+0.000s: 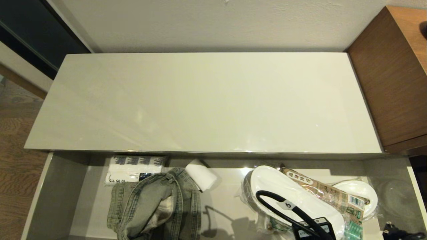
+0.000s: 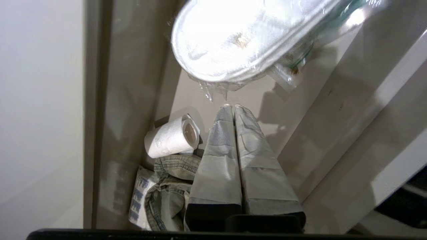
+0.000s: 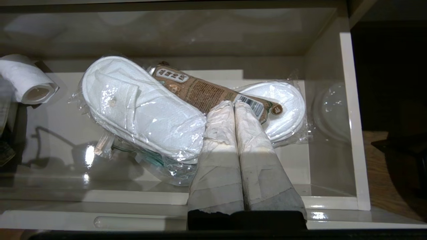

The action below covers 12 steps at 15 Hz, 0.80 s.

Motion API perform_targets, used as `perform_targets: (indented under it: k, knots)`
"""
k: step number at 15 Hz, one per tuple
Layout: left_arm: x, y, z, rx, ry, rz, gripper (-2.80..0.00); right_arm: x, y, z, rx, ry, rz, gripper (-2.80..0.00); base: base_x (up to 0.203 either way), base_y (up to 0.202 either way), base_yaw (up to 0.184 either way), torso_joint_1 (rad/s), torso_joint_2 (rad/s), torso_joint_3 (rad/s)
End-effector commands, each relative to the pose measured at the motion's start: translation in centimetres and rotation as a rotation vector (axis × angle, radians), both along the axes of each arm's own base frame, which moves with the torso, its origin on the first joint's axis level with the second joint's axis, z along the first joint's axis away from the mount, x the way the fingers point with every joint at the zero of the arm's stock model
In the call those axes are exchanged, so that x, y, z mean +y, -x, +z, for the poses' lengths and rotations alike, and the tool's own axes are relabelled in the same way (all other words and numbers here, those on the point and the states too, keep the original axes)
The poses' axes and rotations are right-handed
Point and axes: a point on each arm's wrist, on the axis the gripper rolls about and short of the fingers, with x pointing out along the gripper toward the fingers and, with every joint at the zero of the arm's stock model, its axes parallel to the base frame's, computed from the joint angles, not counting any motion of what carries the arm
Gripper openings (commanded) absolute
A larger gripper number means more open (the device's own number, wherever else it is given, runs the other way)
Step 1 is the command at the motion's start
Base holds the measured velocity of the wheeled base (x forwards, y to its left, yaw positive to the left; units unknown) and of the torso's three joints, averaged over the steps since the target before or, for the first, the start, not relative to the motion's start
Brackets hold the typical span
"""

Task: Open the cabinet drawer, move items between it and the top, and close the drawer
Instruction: Take out the disposable slippers from the drawer

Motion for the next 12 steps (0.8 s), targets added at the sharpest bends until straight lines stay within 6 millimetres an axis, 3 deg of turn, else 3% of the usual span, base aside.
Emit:
perform_targets:
  k: [1,2,5,6,8,10,11,12]
  knots:
    - [1.1,0.1,3.0,-0.012,0.073,0.006,-2.80,0.0,0.2,-0.1,-0.021,0.000,0.001,-2.80,0.000,0.000,0.000,0.000,0.00,0.000]
    - [1.8,-0.1,4.6,-0.017,0.118,0.014,-2.80,0.0,0.2,-0.1,-0.021,0.000,0.001,-2.80,0.000,0.000,0.000,0.000,0.00,0.000]
    - [2.2,-0.6,5.2,-0.016,0.130,0.027,-2.80,0.0,0.2,-0.1,-0.021,0.000,0.001,-2.80,0.000,0.000,0.000,0.000,0.00,0.000]
    - [3.2,-1.6,6.4,-0.014,0.151,0.052,-2.80,0.0,0.2,-0.1,-0.021,0.000,0.001,-2.80,0.000,0.000,0.000,0.000,0.00,0.000]
    - [7.0,-4.8,10.1,-0.007,0.238,0.148,-2.80,0.0,0.2,-0.1,-0.021,0.000,0.001,-2.80,0.000,0.000,0.000,0.000,0.00,0.000]
    - [9.7,-9.6,9.2,0.022,0.251,0.315,-2.80,0.0,0.2,-0.1,-0.021,0.000,0.001,-2.80,0.000,0.000,0.000,0.000,0.00,0.000]
    - [10.5,-11.1,8.4,0.039,0.257,0.376,-2.80,0.0,0.2,-0.1,-0.021,0.000,0.001,-2.80,0.000,0.000,0.000,0.000,0.00,0.000]
    - [10.6,-11.4,8.2,0.048,0.261,0.388,-2.80,0.0,0.2,-0.1,-0.021,0.000,0.001,-2.80,0.000,0.000,0.000,0.000,0.00,0.000]
